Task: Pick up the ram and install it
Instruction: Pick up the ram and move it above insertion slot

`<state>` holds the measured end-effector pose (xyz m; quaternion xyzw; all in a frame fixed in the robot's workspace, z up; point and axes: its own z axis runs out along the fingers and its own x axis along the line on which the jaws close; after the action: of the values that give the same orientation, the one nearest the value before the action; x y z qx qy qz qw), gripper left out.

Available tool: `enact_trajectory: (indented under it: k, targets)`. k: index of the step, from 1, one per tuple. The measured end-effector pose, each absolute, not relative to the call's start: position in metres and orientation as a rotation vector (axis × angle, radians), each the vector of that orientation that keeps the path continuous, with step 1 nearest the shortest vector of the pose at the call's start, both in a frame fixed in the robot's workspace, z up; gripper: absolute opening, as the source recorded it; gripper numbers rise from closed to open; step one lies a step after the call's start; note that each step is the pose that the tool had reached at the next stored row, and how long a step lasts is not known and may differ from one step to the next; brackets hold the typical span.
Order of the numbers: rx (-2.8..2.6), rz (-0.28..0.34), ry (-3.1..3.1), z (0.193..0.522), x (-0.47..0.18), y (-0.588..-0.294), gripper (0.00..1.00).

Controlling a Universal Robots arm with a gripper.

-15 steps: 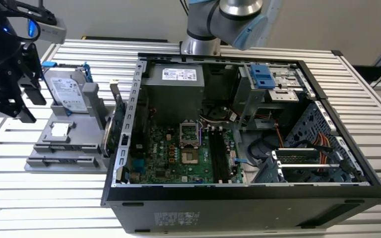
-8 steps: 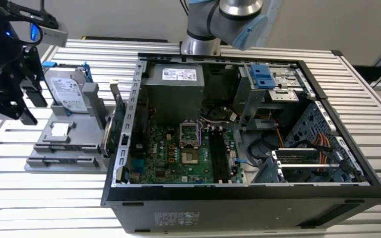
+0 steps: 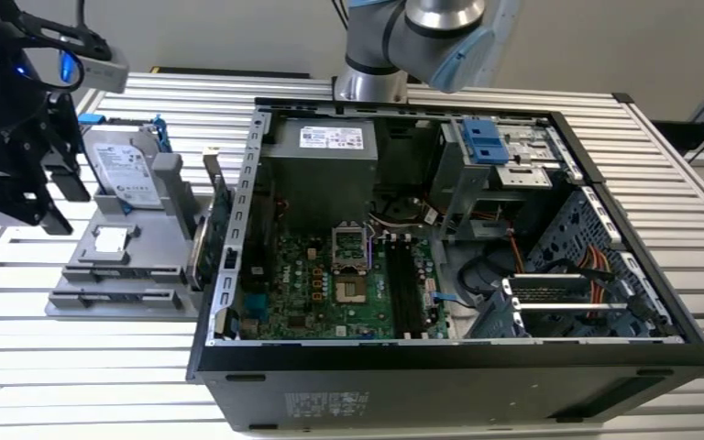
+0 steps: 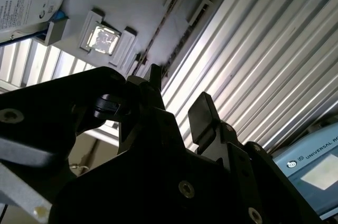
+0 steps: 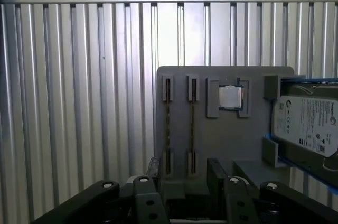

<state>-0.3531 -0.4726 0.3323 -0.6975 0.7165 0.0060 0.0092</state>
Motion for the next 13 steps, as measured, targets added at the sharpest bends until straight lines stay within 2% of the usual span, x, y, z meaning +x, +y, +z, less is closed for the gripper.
enact_trajectory:
  k: [13]
  targets:
    - [-2.186,0.015,2.227,0.3228,-0.3531,-0.4726,1.0]
